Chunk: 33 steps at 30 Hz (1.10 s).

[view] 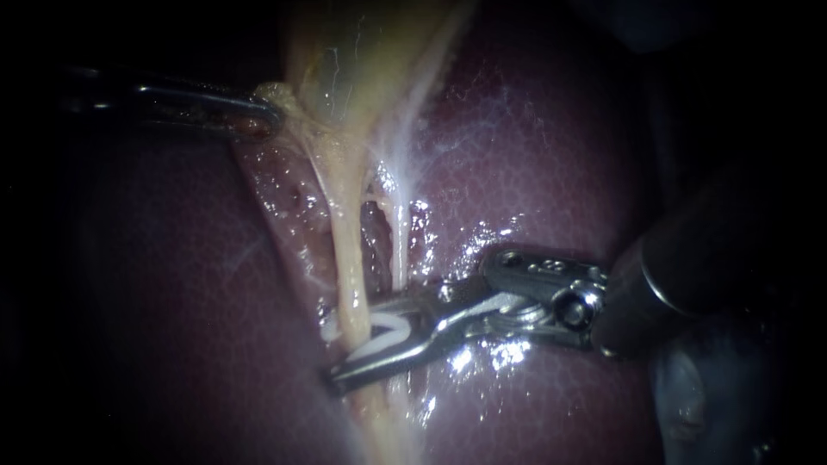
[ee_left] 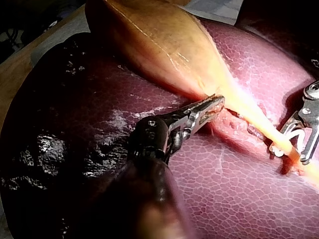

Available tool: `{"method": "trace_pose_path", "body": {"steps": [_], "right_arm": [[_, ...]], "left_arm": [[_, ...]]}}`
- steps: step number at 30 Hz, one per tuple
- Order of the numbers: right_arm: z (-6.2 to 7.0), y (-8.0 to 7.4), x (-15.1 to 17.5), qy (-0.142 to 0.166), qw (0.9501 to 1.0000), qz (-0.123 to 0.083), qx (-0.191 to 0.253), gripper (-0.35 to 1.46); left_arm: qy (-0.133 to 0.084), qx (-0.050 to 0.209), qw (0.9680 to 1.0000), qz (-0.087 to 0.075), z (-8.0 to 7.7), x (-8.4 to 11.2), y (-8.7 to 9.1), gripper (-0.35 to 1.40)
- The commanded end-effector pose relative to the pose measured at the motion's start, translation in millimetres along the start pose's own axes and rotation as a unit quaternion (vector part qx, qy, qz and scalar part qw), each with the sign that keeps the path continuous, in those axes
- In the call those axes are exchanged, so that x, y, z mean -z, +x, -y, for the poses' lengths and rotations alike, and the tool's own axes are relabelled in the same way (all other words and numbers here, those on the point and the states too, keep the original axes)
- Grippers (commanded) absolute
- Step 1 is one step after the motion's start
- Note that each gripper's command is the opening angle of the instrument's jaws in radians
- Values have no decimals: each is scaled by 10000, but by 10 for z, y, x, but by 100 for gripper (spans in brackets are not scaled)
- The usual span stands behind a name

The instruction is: Clipping first clip left tube

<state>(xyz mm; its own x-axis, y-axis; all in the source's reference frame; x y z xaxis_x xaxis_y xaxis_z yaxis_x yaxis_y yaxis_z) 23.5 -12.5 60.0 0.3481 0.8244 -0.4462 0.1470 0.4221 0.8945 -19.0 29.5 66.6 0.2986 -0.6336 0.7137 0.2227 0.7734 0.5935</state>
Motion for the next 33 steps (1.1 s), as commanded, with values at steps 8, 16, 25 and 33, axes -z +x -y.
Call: {"method": "trace_pose_path", "body": {"steps": [8,16,25,33], "right_arm": [[28,7,-10,116,9998,-68,-128,48],[42,9,-21,163,9997,-69,-145,48],[29,5,-23,323,9990,-209,-235,48],[18,-2,-29,461,9983,-249,-272,48]], "left_arm": [[1,0,10000,1,0,0,0,-35],[1,30,10000,2,0,0,0,-35],[1,30,10000,2,0,0,1,-35],[1,30,10000,2,0,0,1,-35]]}}
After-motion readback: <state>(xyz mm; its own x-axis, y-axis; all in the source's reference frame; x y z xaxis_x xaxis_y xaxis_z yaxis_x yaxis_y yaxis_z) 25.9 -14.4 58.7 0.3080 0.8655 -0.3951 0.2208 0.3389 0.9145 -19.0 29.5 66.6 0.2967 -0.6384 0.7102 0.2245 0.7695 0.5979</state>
